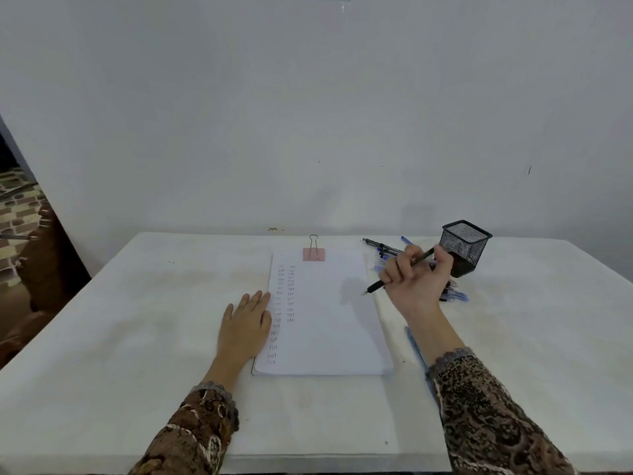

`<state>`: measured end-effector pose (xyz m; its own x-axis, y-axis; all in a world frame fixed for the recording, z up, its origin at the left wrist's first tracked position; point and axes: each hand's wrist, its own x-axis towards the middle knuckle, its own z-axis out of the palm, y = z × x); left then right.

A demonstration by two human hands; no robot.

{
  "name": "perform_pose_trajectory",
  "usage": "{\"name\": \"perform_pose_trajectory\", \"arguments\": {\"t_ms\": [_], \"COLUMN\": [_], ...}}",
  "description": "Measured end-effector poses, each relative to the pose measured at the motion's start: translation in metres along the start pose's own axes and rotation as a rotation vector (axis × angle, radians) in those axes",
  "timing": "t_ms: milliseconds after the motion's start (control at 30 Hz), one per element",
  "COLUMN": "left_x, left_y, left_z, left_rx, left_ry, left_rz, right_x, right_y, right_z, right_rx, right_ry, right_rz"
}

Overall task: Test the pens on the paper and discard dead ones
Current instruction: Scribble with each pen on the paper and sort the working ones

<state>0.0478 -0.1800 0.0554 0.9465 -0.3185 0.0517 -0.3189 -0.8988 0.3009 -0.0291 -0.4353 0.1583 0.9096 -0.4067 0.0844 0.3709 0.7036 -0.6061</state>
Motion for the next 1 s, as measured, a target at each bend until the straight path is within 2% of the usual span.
{"name": "perform_pose_trajectory", "arguments": {"t_ms": [167,333,467,533,633,800,933,1000], "left_x": [-0.001,-0.001,-0.001,0.0,0.0,0.0,0.0,0.0], "left_y": [-0.001,-0.001,-0.002,-0.002,-0.003,-0.002,-0.003,-0.003], "left_z": [0.001,0.0,0.001,0.001,0.001,-0.001,0.0,0.0], "left_rx": [-0.013,-0.014,-0.009,-0.019,-0.012,-0.019,-0.017,-0.018], "left_ry": [0.008,0.015,0.011,0.012,0.005,0.004,0.013,0.011], "left_rz": [0.006,0.014,0.016,0.016,0.016,0.024,0.026,0.025], "right_x": [-0.006,-0.004,-0.005,-0.006,-0.004,-0.004,-0.008,-0.011], "right_y": [0.041,0.094,0.128,0.134,0.139,0.143,0.15,0.155], "right_z": [0.003,0.01,0.008,0.011,0.013,0.012,0.009,0.007], "right_rx": [0.321,0.287,0.009,-0.004,-0.041,-0.349,-0.717,-0.918], "right_ry": [0.13,0.191,0.237,0.252,0.192,0.053,-0.042,-0.028], "right_rz": [0.064,0.259,0.387,0.372,0.32,0.237,0.072,-0.032]}}
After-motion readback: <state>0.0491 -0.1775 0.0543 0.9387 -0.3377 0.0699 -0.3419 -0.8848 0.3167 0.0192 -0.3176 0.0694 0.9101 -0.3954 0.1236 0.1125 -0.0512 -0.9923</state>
